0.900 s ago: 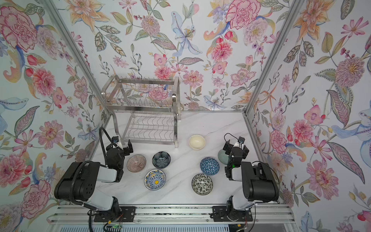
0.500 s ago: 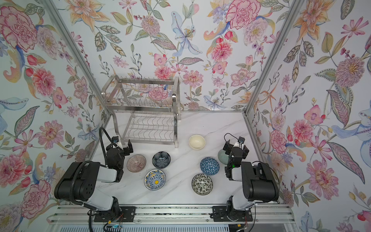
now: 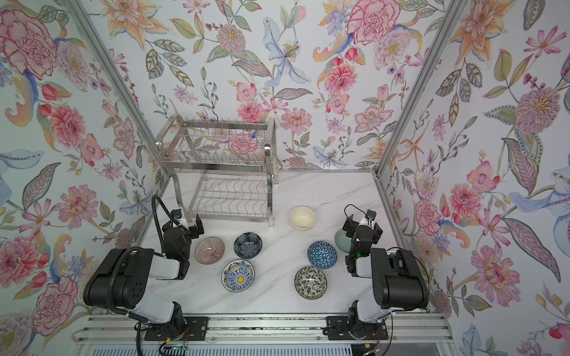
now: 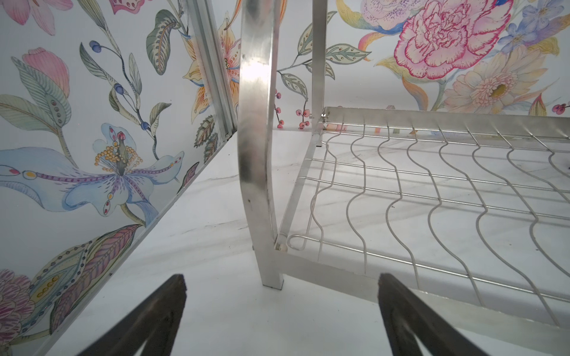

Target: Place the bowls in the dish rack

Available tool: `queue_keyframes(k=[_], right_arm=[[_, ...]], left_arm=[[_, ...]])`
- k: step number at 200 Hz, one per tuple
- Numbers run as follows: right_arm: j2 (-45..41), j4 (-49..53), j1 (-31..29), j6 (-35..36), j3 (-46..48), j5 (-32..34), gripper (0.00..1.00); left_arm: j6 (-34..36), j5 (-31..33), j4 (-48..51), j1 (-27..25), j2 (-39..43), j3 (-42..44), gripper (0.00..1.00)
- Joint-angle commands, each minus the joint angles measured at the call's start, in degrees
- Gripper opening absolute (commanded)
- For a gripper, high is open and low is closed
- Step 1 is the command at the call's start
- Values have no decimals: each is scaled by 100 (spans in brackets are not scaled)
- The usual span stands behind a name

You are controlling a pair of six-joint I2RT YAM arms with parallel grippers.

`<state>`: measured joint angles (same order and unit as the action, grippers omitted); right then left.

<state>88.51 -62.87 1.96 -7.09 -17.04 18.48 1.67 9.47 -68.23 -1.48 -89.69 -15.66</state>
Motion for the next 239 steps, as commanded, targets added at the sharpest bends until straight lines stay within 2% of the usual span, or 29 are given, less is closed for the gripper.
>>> queue_keyframes(k=[1,79,97,133,158,194,239], right_arm=[[32,-155,-10,-29,69,61,98],[31,-174,-20,-29,82,77,99],[-35,-177,-81,-11,95,291,99],[-262,-265,-42,36,252,-11,99],[-726,313,-35,-54,198,152,99],[-1064,532,23,-187,239,337,99],[-1313,1224,-2,-334,16,606,99]], left_arm=[[-37,134,-104,-19,54,-29,99],[0,203,-102,-66,52,-34,99],[8,213,-79,-72,57,-25,99],[-17,314,-16,-99,197,-1,99],[-52,477,129,-106,441,37,99],[-127,868,650,-151,790,-56,99],[-352,1267,2081,-186,1324,-568,99]])
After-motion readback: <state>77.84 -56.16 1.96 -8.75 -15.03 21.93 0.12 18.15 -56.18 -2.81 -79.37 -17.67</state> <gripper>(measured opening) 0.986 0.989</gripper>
